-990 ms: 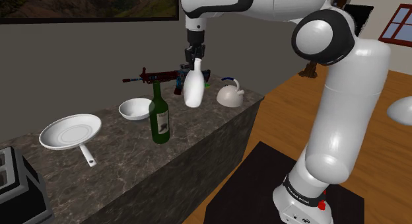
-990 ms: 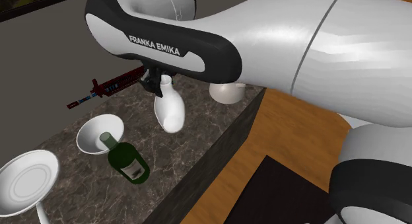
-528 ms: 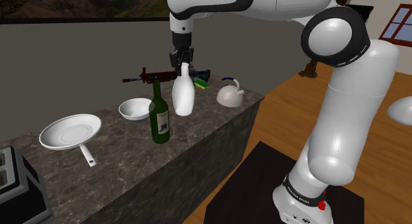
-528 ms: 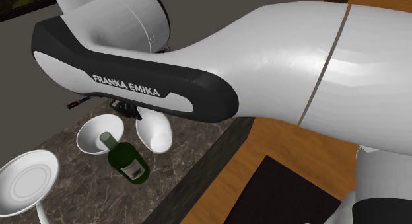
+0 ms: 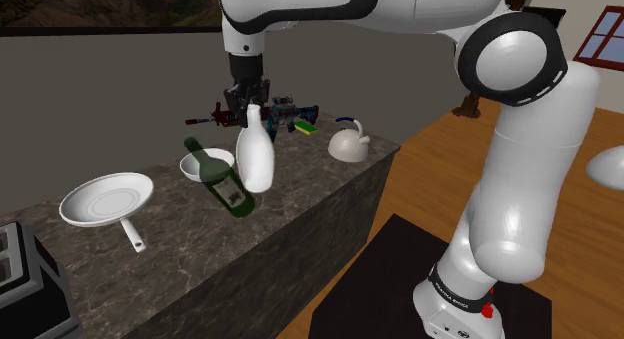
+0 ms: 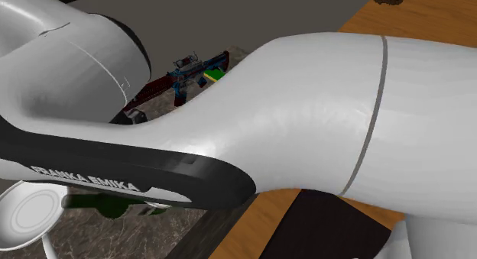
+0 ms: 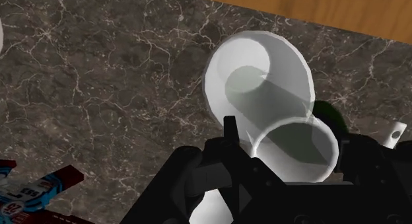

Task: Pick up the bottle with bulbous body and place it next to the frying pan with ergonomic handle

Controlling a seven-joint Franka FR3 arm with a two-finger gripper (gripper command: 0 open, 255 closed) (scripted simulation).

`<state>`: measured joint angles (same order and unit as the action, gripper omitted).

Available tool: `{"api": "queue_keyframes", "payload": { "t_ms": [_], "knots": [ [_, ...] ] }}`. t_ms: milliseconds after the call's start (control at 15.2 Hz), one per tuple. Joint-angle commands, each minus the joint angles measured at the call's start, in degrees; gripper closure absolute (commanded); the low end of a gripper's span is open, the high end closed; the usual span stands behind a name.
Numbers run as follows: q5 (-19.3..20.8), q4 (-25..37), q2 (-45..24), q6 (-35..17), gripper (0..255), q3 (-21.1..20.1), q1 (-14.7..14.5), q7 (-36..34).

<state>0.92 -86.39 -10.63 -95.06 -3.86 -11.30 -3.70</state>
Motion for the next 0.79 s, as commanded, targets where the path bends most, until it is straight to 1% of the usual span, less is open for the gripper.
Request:
{"api": "queue_keyframes", "payload": {
  "t_ms": [0,396,726],
  "knots": [
    [0.17,1.28,-0.82,0.45,255,-1.0,-1.52,-2.59],
    [1.02,6.99,-4.97,2.1,255,-3.82,-6.41,-10.15],
    [2.18,14.69,-10.34,4.53,255,-5.76,-10.91,-16.21]
  ]
}}
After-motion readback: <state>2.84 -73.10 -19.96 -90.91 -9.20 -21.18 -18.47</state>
